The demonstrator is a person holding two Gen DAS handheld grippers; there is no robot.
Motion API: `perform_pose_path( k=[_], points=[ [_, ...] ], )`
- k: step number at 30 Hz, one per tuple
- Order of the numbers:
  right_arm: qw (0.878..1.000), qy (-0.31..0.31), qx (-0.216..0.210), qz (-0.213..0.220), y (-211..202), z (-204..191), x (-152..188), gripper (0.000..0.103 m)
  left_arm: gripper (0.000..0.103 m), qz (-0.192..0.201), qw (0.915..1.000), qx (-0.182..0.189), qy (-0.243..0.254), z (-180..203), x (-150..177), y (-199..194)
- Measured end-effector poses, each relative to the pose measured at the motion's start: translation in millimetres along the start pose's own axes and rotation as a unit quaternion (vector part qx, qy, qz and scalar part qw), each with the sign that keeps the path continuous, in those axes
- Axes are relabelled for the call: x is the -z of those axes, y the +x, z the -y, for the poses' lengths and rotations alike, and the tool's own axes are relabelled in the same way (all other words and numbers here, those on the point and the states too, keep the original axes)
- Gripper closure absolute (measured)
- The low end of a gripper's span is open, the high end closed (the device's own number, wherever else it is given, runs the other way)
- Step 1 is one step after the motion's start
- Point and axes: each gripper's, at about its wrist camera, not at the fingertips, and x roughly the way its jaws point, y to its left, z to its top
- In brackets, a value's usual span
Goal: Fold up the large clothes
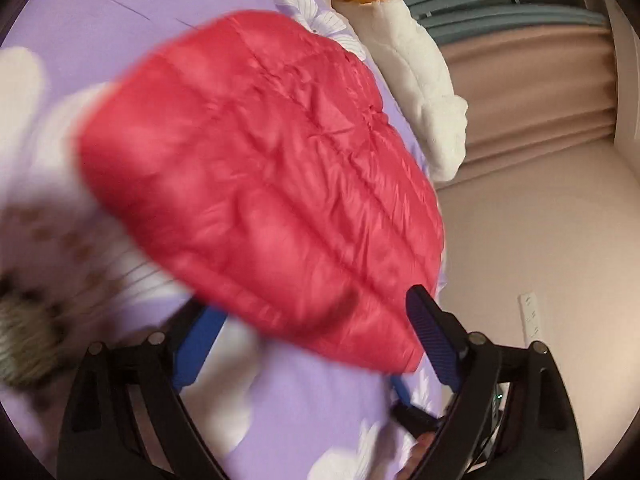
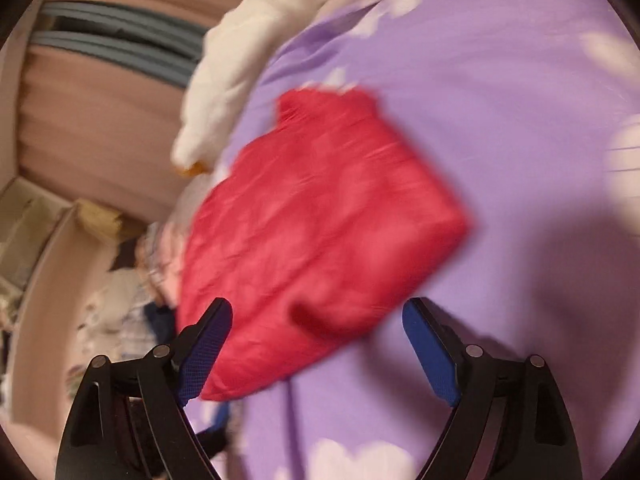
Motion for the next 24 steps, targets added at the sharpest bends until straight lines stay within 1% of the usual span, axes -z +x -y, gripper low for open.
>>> perform_pose_path(
  k=[2, 4, 6, 7, 8, 9, 10, 11, 12, 13, 14, 15, 17, 19, 20, 21, 23, 24],
  points=[
    [1.000, -0.004, 0.008, 0.011, 15, -4, -7, 0.016, 0.013, 0.012, 0.9998, 0.012, -0.009, 0, -10, 12],
    [0.999, -0.027, 0.008, 0.027, 27, -12, -12, 0.016, 0.013, 0.023, 0.9987, 0.037, -0.027, -3, -23, 22],
    [0.998, -0.035, 0.002, 0.047, 38, -15, -16, 0.016, 0.013, 0.043, 0.9959, 0.063, -0.047, -9, -33, 30],
    [0.997, -0.042, 0.002, 0.057, 40, -17, -15, 0.016, 0.018, 0.059, 0.9943, 0.070, -0.056, -12, -36, 31],
    [0.996, -0.061, 0.009, 0.068, 46, -22, -15, 0.018, 0.030, 0.073, 0.9936, 0.062, -0.060, -13, -37, 31],
    [0.994, -0.078, 0.014, 0.070, 46, -23, -12, 0.027, 0.035, 0.083, 0.9940, 0.040, -0.059, -11, -38, 37],
    [0.994, -0.088, 0.014, 0.068, 52, -23, -11, 0.042, 0.046, 0.094, 0.9945, 0.007, -0.046, -9, -39, 43],
    [0.994, -0.084, 0.003, 0.065, 56, -18, -12, 0.051, 0.050, 0.110, 0.9935, -0.023, -0.017, -1, -38, 45],
    [0.996, -0.062, -0.015, 0.061, 59, -11, -15, 0.062, 0.052, 0.121, 0.9914, -0.049, 0.012, 7, -34, 49],
    [0.997, -0.046, -0.028, 0.056, 59, -7, -18, 0.069, 0.054, 0.128, 0.9887, -0.071, 0.034, 13, -31, 51],
    [0.997, -0.036, -0.037, 0.050, 58, -4, -20, 0.071, 0.056, 0.133, 0.9865, -0.084, 0.046, 17, -30, 51],
    [0.998, -0.031, -0.045, 0.041, 55, -1, -20, 0.074, 0.058, 0.134, 0.9860, -0.089, 0.045, 19, -31, 51],
    [0.998, -0.030, -0.044, 0.028, 47, -2, -15, 0.077, 0.065, 0.121, 0.9896, -0.077, 0.015, 15, -30, 42],
    [0.998, -0.030, -0.049, 0.018, 30, -4, -5, 0.077, 0.068, 0.103, 0.9927, -0.062, -0.010, 11, -26, 25],
    [0.998, -0.032, -0.054, 0.013, 19, -5, 3, 0.077, 0.069, 0.099, 0.9930, -0.064, -0.011, 11, -23, 15],
    [0.998, -0.038, -0.054, 0.008, 10, -6, 10, 0.077, 0.069, 0.098, 0.9923, -0.076, -0.004, 14, -15, 2],
    [0.997, -0.065, -0.045, -0.001, -16, -6, 30, 0.077, 0.069, 0.104, 0.9882, -0.105, 0.041, 29, 7, -21],
    [0.997, -0.072, -0.041, -0.004, -25, -4, 38, 0.077, 0.069, 0.105, 0.9847, -0.120, 0.070, 35, 27, -36]
  ],
)
